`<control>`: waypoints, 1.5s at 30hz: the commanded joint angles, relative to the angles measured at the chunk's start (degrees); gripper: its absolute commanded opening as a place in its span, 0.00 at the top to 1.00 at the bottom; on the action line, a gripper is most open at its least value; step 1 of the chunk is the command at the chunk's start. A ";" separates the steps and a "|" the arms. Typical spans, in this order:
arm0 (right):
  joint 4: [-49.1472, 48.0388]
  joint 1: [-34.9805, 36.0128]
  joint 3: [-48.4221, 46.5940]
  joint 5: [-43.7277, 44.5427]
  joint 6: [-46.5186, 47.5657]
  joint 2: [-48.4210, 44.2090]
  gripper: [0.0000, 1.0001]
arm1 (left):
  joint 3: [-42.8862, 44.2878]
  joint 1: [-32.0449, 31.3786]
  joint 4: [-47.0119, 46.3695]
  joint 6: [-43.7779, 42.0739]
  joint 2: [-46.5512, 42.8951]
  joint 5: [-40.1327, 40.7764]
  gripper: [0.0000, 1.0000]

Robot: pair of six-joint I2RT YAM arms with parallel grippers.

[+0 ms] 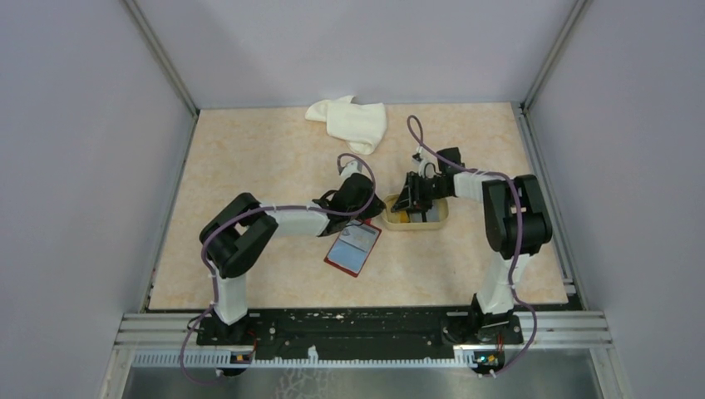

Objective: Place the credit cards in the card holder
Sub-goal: Pick up the credit card from the storage box.

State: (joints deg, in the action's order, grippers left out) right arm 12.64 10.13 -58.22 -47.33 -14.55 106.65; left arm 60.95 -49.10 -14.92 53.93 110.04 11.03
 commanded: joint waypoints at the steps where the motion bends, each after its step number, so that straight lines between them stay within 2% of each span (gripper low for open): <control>1: 2.53 0.08 -2.64 0.66 3.54 1.84 0.63 | 2.32 -0.73 -2.62 -0.63 0.38 -1.88 0.99; 11: 4.00 -4.65 -3.62 -2.49 5.59 1.67 0.72 | 4.96 -0.68 -5.86 -1.57 3.99 -6.94 0.75; 21: 6.00 -6.97 -4.53 -4.99 8.49 2.04 0.69 | -0.44 0.06 -12.70 -7.54 -0.88 -9.23 0.43; 25: 6.42 -8.33 -4.62 -6.82 9.12 1.40 0.68 | -3.23 1.36 -13.83 -11.47 -4.42 -10.74 0.39; 34: 7.22 -9.87 -4.64 -9.46 9.77 0.19 0.68 | -15.22 5.05 -21.95 -16.19 -14.69 -17.43 0.37; 45: 7.93 -13.56 -4.64 -10.63 10.39 -0.30 0.73 | -28.23 8.63 -25.25 -16.63 -27.47 -21.03 0.35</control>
State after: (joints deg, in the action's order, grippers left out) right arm 20.88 -2.07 -60.51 -55.83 -5.52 108.44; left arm 35.59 -41.01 -36.67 39.03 87.24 -7.70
